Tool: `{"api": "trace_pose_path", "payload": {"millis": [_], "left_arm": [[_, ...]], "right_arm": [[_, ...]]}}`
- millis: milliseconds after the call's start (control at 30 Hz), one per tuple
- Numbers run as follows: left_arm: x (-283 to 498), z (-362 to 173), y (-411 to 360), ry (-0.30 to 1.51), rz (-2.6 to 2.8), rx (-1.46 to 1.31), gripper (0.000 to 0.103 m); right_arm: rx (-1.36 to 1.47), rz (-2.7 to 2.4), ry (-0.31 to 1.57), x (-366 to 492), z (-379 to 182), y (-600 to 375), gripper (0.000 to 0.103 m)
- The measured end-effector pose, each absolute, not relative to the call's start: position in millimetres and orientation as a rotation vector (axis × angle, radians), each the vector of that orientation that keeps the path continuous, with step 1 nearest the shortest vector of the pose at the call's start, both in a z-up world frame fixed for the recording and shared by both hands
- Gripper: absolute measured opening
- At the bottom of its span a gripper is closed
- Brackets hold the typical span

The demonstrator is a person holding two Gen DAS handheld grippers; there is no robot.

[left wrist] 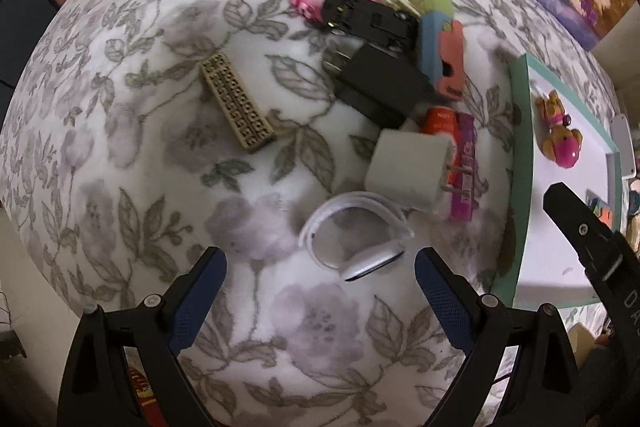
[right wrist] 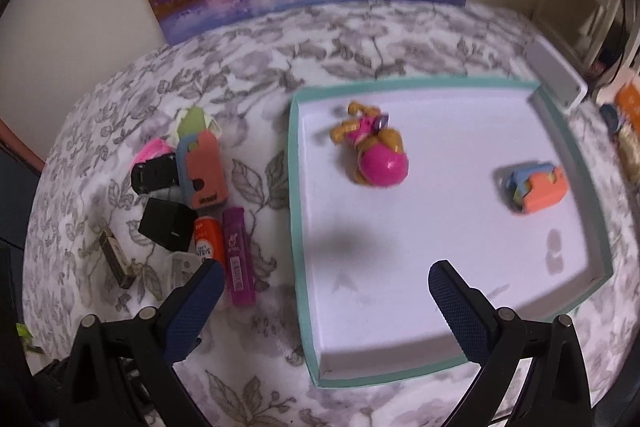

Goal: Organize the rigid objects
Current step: 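Withdraw both tools from the tray back over the remaining items, then grasp the white smartwatch band with the left gripper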

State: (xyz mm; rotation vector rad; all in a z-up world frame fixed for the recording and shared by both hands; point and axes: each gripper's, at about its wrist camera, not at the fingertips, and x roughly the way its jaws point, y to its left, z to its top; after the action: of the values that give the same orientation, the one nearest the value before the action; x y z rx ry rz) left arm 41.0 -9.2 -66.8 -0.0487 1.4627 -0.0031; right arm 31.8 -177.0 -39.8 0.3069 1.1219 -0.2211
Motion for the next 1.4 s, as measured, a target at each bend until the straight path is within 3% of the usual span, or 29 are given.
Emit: {"api": "trace_pose_path", "payload": {"millis": [233, 367, 667, 1133, 1400], "left_arm": [[44, -77, -41, 1.473, -0.012, 0.0, 0.094], [47, -82, -52, 1.474, -0.004, 0.034, 0.076], [55, -84, -64, 1.484, -0.032, 0.018, 0.062], [63, -57, 21, 1.342, 0.181, -0.206, 0.061], [64, -65, 62, 1.34, 0.242, -0.295, 0.061]], "right_arm": [[0.36, -0.349, 1.157, 35, -45, -192, 0.103], [0.369, -0.317, 1.151, 37, -47, -188, 0.103], [0.364, -0.223, 1.149, 42, -40, -173, 0.103], [0.309, -0.061, 1.09, 47, -36, -145, 0.102], [0.232, 0.036, 1.134, 53, -52, -108, 0.089]]}}
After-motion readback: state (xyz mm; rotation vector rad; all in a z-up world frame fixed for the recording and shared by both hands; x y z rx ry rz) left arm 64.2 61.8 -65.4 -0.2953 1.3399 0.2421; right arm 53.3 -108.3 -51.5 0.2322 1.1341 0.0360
